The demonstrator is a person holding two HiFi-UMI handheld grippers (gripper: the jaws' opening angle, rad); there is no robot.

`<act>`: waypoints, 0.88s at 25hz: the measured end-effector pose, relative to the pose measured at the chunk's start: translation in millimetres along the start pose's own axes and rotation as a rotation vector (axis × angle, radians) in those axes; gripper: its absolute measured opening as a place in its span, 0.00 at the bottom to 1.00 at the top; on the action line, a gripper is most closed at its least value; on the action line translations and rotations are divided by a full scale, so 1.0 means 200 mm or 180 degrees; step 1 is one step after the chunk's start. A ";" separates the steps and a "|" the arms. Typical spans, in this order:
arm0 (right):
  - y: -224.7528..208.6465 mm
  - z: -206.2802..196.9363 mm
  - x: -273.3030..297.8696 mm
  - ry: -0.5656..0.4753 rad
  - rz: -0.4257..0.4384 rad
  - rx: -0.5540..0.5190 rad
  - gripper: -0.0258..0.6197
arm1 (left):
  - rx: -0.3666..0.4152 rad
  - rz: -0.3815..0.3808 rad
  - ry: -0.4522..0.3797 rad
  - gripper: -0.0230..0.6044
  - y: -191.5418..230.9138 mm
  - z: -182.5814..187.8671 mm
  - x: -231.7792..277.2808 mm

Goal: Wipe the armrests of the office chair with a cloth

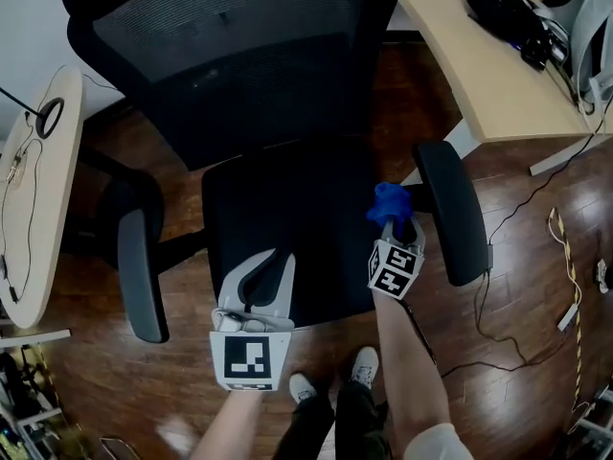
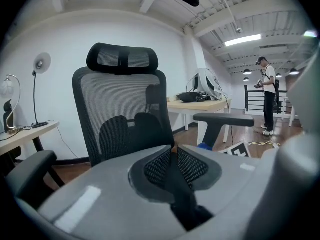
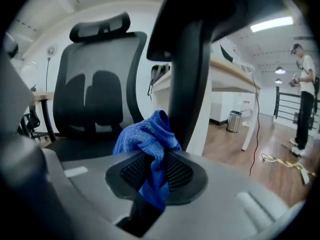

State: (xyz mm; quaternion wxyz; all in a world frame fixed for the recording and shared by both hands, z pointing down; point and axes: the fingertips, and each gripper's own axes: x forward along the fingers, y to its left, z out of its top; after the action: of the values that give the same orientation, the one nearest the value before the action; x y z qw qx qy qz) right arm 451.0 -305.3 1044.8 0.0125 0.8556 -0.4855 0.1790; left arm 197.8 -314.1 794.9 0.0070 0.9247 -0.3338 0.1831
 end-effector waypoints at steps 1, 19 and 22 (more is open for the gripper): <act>-0.02 -0.09 0.05 0.0130 0.0027 0.0039 0.15 | -0.0004 0.0027 0.0027 0.35 0.02 -0.04 0.00; 0.76 2.61 -1.69 -0.1578 0.1259 -0.0150 0.16 | -0.0078 0.0095 -0.0623 0.22 0.25 1.71 -0.85; 0.93 3.05 -1.84 -0.1552 0.1257 -0.0219 0.16 | 0.0039 0.0075 -0.0855 0.18 0.38 2.22 -1.07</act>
State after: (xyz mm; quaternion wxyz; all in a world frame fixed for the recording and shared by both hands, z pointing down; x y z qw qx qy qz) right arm 305.4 -218.8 328.9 -0.1103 0.7616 -0.6367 -0.0489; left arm 147.5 -301.1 298.9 -0.0456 0.9369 -0.3414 0.0597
